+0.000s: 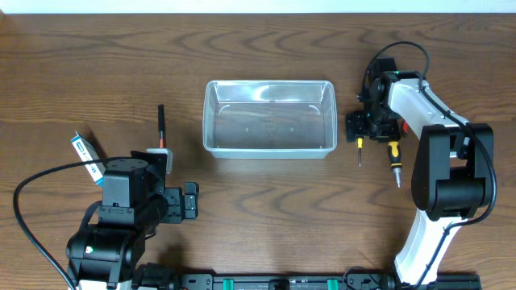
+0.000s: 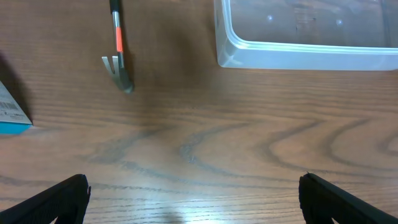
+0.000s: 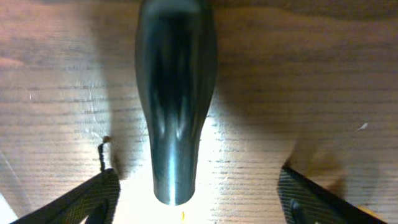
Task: Pack container
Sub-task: 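Move the right gripper over the small black-yellow screwdriver and grasp it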
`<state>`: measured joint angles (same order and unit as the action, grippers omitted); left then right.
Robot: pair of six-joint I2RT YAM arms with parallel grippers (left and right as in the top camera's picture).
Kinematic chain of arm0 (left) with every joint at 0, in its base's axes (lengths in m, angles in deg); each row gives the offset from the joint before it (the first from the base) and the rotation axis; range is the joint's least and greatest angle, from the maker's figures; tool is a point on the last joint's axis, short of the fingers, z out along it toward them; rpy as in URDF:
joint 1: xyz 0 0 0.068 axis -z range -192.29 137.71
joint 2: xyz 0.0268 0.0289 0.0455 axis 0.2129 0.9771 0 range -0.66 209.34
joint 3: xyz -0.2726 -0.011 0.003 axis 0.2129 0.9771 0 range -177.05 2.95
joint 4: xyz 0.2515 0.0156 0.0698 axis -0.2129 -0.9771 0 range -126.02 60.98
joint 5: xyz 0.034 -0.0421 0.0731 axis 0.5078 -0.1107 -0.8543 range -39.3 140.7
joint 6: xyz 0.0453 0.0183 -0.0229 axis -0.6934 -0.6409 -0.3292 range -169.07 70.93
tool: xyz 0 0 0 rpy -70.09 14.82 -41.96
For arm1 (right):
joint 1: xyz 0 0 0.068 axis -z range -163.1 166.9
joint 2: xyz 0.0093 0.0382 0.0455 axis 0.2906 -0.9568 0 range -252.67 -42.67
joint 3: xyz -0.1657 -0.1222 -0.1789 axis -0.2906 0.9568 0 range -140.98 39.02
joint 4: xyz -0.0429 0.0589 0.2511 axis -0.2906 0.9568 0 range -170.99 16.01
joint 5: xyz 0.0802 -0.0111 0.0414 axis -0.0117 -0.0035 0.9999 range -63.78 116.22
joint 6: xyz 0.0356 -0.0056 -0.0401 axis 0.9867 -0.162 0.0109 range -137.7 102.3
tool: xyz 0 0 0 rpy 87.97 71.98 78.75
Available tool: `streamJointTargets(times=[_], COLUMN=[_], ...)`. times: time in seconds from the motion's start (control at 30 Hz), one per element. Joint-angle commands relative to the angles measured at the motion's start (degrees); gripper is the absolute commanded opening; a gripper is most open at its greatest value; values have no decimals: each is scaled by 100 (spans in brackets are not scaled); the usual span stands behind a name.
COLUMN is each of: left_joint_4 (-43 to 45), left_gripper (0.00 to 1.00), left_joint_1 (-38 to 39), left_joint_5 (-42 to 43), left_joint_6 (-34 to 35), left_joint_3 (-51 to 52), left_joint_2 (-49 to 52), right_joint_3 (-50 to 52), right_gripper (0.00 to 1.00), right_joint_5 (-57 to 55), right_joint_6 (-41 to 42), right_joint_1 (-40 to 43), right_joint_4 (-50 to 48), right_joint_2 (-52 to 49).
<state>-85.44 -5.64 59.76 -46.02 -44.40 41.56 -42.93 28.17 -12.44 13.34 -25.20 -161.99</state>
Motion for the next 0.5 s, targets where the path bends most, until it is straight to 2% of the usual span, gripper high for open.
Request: streamJointTargets(times=[0.0, 0.13, 0.4, 0.47], left_joint_4=[-7, -7, -7, -7], left_gripper=[98, 98, 98, 98], left_joint_1=[2, 2, 2, 2], left_joint_5=[35, 35, 35, 35], left_joint_6=[50, 50, 48, 48], left_joint_3=[-164, -164, -164, -164], left_joint_2=[-15, -13, -11, -11], right_joint_3=[-74, -74, -74, -74], right_gripper=[73, 60, 40, 40], right_joint_5=[153, 153, 153, 153], right_joint_6=[-15, 24, 28, 28], right_joint_1=[48, 48, 48, 48], right_joint_4=[55, 118, 199, 212], right_joint_2=[-103, -103, -103, -103])
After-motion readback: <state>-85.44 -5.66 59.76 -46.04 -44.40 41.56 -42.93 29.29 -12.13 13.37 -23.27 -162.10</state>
